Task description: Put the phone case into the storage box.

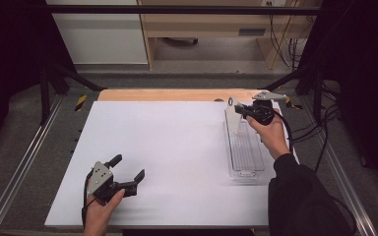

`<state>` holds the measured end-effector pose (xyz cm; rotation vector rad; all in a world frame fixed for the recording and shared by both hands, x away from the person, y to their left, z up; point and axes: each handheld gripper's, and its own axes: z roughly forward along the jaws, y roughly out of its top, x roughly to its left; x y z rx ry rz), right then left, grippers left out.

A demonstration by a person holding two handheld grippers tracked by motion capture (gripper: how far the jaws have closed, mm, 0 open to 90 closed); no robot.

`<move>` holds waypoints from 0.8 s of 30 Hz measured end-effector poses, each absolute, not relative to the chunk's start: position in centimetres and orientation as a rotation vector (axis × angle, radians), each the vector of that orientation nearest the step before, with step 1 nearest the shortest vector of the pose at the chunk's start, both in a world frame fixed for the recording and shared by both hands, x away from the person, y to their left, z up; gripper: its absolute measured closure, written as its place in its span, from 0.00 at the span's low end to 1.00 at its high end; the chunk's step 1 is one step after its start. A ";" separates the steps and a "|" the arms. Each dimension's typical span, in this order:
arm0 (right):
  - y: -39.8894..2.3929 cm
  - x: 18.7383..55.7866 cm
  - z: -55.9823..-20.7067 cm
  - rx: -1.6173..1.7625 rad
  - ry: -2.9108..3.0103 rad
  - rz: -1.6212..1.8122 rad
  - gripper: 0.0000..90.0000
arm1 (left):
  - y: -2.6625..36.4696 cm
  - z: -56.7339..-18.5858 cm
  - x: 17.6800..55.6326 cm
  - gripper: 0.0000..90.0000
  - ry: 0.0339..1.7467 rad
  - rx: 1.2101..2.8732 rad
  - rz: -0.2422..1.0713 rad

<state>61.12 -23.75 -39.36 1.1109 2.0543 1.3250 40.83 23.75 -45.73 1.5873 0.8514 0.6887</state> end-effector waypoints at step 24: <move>-23.8 60.9 -39.2 1.090 2.116 1.293 0.89 | 23.8 -45.7 40.8 0.03 0.851 1.587 0.688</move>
